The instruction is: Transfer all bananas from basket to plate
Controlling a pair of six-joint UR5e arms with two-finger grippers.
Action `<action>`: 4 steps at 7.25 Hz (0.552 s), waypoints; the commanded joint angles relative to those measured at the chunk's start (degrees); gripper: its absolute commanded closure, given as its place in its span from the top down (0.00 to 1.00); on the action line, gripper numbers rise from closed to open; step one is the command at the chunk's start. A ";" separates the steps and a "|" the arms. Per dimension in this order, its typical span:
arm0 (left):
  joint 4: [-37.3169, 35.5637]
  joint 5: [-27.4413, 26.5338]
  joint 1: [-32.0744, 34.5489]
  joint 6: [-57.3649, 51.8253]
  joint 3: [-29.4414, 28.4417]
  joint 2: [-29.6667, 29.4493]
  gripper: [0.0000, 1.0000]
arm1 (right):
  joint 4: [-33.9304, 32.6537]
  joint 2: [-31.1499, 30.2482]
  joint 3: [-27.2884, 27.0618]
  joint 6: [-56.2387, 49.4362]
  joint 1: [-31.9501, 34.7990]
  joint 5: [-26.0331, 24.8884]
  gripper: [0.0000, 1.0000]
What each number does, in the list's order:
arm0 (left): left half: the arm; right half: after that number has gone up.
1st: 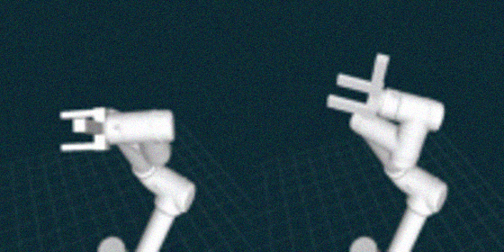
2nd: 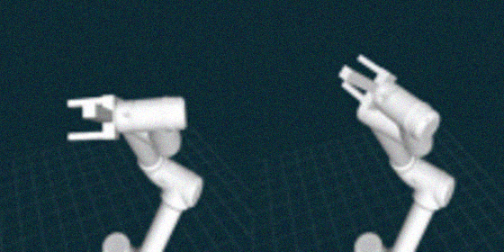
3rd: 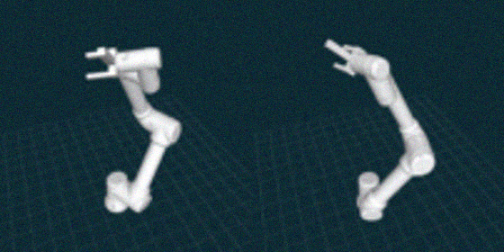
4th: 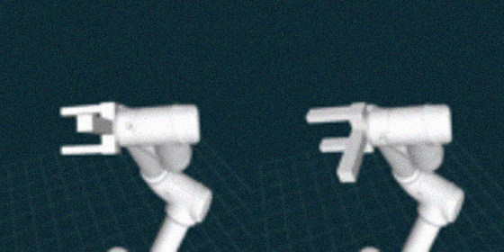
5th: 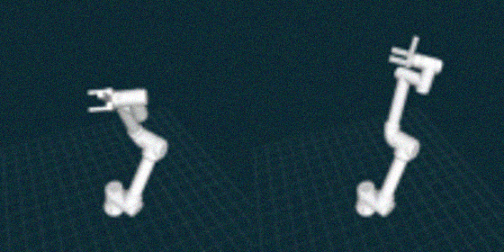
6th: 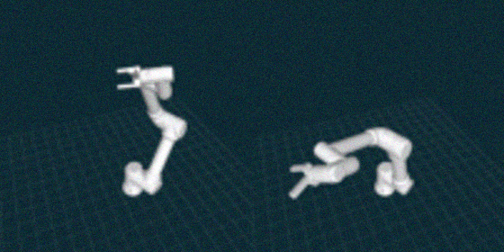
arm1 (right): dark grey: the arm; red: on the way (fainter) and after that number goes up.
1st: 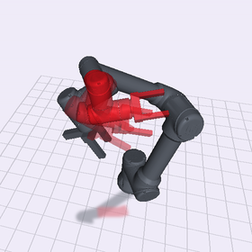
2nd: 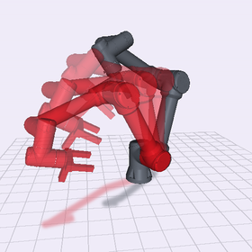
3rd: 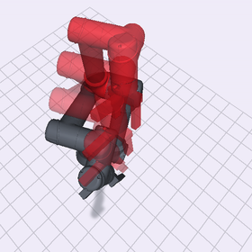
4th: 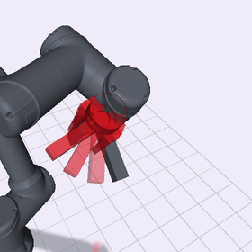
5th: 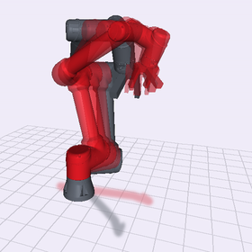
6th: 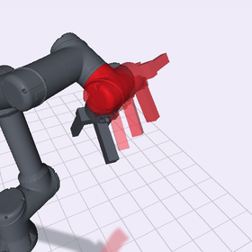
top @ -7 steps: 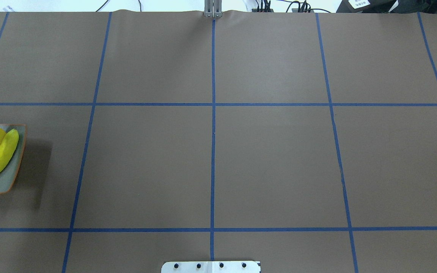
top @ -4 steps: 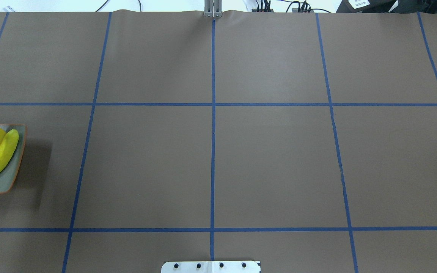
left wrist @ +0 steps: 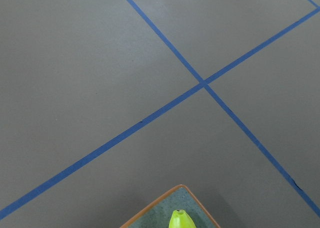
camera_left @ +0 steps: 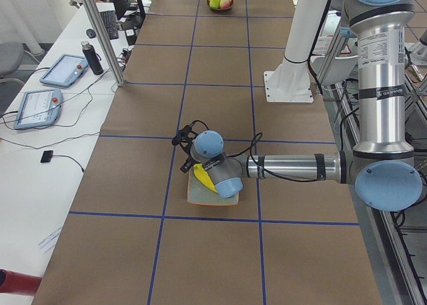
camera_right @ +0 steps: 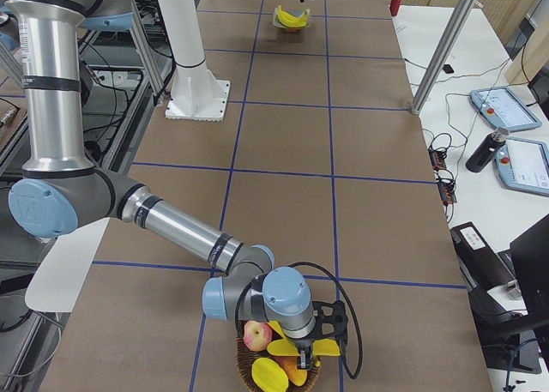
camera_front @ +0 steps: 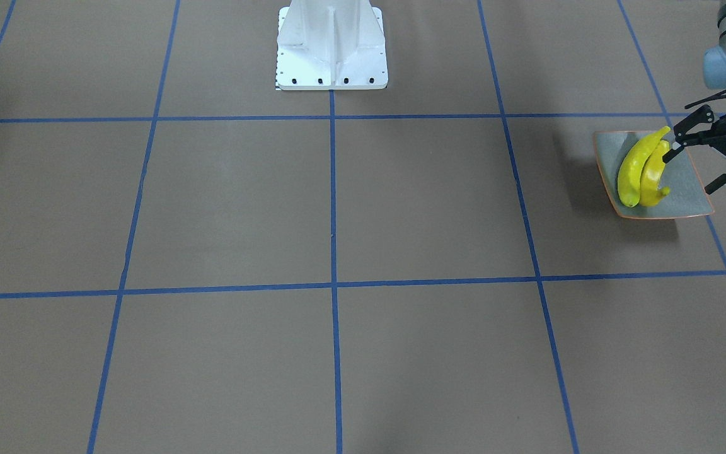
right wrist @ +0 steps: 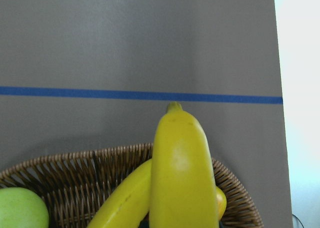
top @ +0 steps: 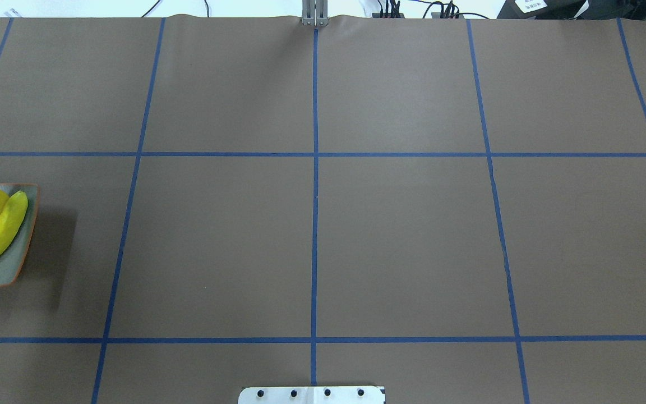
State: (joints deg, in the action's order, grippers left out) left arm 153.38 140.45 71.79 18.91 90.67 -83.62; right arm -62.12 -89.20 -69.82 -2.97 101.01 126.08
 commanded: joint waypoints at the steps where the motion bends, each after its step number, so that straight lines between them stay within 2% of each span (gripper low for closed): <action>1: -0.71 -0.17 -0.25 0.07 -0.32 -0.93 1.00 | -10.26 2.97 -6.27 0.93 1.12 0.13 0.00; 2: -0.71 -0.35 -0.25 2.59 -0.49 -2.33 1.00 | -10.47 4.11 -6.21 3.82 0.51 1.87 0.00; 4: -0.80 -0.35 -0.34 7.70 -0.41 -6.27 1.00 | -9.51 6.83 -7.51 16.79 -4.39 9.16 0.00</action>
State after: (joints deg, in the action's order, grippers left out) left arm 152.69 140.13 71.53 23.79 90.30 -87.49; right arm -71.90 -84.03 -76.28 6.43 99.44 131.49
